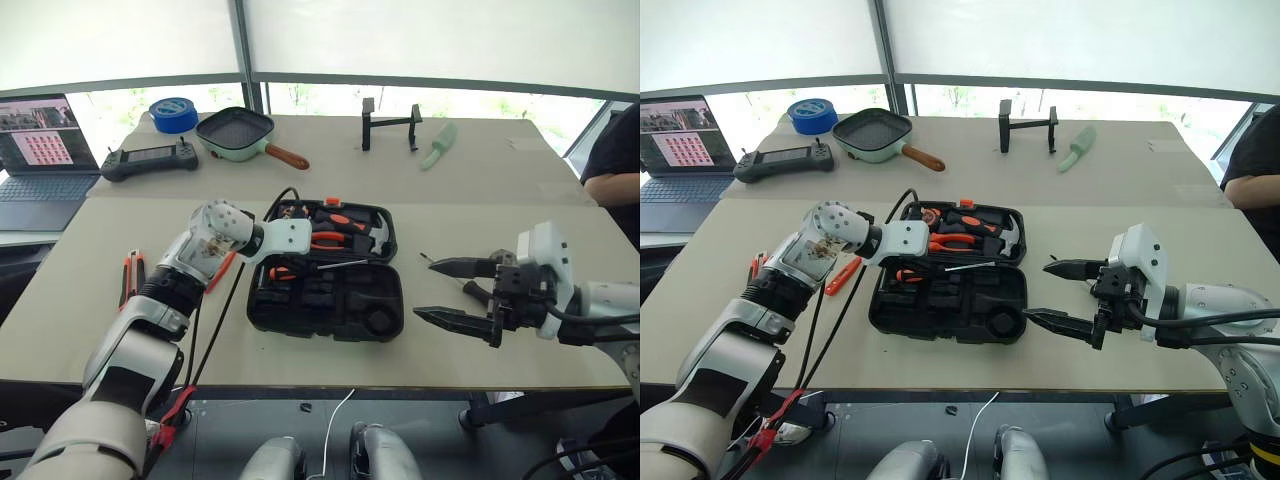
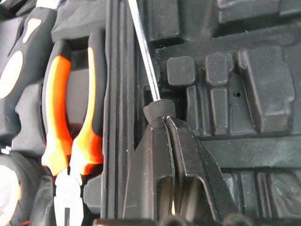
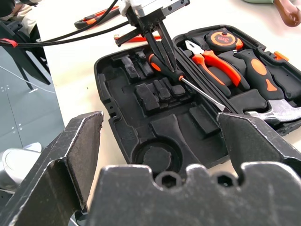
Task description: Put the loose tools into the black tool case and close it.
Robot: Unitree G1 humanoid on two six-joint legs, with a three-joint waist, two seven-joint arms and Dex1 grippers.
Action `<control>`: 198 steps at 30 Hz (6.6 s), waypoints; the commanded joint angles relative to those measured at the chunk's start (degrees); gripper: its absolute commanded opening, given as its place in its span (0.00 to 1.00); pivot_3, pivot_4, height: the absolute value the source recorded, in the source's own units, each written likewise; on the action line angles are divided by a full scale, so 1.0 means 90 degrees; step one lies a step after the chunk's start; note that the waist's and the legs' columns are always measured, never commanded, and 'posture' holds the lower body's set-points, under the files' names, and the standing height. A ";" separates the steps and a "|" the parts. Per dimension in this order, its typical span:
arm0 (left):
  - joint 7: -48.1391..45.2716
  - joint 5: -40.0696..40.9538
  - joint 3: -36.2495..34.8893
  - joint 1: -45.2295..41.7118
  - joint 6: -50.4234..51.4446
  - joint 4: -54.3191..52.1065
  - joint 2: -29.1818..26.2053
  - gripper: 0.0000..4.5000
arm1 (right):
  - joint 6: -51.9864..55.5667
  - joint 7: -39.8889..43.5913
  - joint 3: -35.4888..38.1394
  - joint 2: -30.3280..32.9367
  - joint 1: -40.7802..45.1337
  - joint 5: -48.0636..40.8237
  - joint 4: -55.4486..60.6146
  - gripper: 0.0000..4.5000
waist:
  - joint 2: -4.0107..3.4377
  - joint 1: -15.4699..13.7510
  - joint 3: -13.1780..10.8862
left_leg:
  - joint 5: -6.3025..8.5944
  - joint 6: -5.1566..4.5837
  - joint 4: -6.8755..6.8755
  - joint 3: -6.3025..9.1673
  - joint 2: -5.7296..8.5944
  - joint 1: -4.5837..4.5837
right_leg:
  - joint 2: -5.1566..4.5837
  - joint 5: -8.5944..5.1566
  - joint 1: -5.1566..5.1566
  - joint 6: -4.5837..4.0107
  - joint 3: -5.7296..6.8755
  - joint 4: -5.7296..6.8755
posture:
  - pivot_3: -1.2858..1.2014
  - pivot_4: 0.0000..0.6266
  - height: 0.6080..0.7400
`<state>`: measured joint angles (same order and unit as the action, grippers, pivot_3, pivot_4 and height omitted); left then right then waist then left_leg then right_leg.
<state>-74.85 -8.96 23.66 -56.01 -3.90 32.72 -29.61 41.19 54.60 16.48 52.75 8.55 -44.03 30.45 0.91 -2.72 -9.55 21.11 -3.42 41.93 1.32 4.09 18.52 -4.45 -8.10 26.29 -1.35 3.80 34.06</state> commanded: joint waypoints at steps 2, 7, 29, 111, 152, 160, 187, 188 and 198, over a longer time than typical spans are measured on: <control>-0.0059 0.0224 -0.0304 -0.0383 0.0416 0.0132 0.0082 0.02 | -0.0229 -0.0021 0.0111 -0.0011 0.0003 0.0001 0.0212 1.00 | 0.0000 0.0013 0.0000 | 0.0000 0.0000 0.0000 0.0000 0.0000 0.0001 | 0.0001 0.0000 0.0000 0.0000 0.0000 -0.0001 | 0.52 0.24 1.00; -0.0443 0.0546 -0.0468 -0.0452 0.1638 -0.0261 0.0051 0.26 | -0.0301 -0.0008 0.0093 0.0004 -0.0043 0.0034 0.0219 1.00 | 0.0001 0.0057 0.0000 | 0.0002 -0.0006 0.0002 -0.0001 0.0000 0.0005 | 0.0005 0.0000 0.0002 0.0001 0.0002 0.0000 | 0.52 0.24 1.00; -0.0318 0.0435 -0.0360 -0.0282 0.1601 -0.0267 0.0171 0.01 | -0.0350 -0.0138 0.0153 -0.0008 -0.0232 -0.0010 0.0327 1.00 | 0.0000 0.0062 0.0000 | 0.0004 -0.0008 0.0002 -0.0003 0.0000 0.0006 | 0.0004 0.0001 0.0005 0.0003 -0.0001 -0.0002 | 0.52 0.24 1.00; -0.1413 0.4480 -0.2420 0.1272 0.4883 -0.4523 -0.1459 0.98 | -0.1777 -0.0150 -0.0588 0.0218 0.0348 0.2653 -0.4122 1.00 | -0.0008 0.0260 0.0018 | 0.0016 -0.0022 0.0060 -0.0018 0.0006 0.0015 | 0.0005 0.0012 0.0010 0.0020 -0.0022 0.0010 | 0.52 0.24 1.00; -0.1193 0.3827 -0.2047 0.2052 0.3558 -0.4229 -0.2490 1.00 | -0.3477 0.1549 -0.3805 -0.1629 0.3971 0.4622 -0.4232 0.23 | -0.0059 0.0282 -0.0011 | -0.0009 0.0020 -0.0006 -0.0008 0.0012 0.0033 | 0.0006 0.0000 0.0061 -0.0010 0.0000 0.0009 | 0.52 0.24 1.00; -0.1154 0.3756 -0.2039 0.2029 0.3471 -0.4129 -0.2432 1.00 | -0.3277 0.1378 -0.3957 -0.1830 0.3825 0.4858 -0.4064 0.23 | -0.0060 0.0378 -0.0011 | -0.0011 0.0024 0.0033 -0.0007 0.0014 0.0073 | 0.0004 0.0003 0.0087 -0.0018 0.0019 0.0051 | 0.52 0.24 1.00; -0.1170 0.3475 -0.1898 0.1859 0.3125 -0.3753 -0.2258 1.00 | -0.2184 0.0714 -0.4068 -0.3016 0.3856 0.4718 -0.4101 0.05 | -0.0060 0.0406 -0.0011 | -0.0014 0.0029 0.0030 -0.0004 0.0012 0.0070 | 0.0007 0.0003 0.0095 -0.0022 0.0012 0.0081 | 0.52 0.24 1.00; -0.1164 0.3476 -0.1899 0.1861 0.3128 -0.3761 -0.2258 1.00 | -0.2211 0.0620 -0.4150 -0.3079 0.3839 0.4819 -0.4185 0.01 | -0.0060 0.0412 -0.0011 | -0.0014 0.0029 0.0030 -0.0004 0.0012 0.0070 | 0.0007 0.0003 0.0096 -0.0022 0.0012 0.0083 | 0.52 0.24 1.00; -0.1110 0.3467 -0.1954 0.1927 0.3102 -0.3792 -0.2320 1.00 | -0.2192 0.0461 -0.4858 -0.3006 0.3388 0.5516 -0.4324 0.01 | -0.0047 0.0400 -0.0001 | -0.0014 0.0029 0.0032 -0.0005 0.0014 0.0060 | 0.0006 0.0003 0.0092 -0.0023 0.0007 0.0093 | 0.52 0.24 1.00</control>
<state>-85.02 22.26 7.27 -38.41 24.86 -0.32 -49.77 20.45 59.38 -25.23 24.92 40.85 2.91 -6.22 0.49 0.88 -9.56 20.99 -3.16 42.22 1.27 4.21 19.03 -4.39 -8.08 27.09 -1.55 3.87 34.90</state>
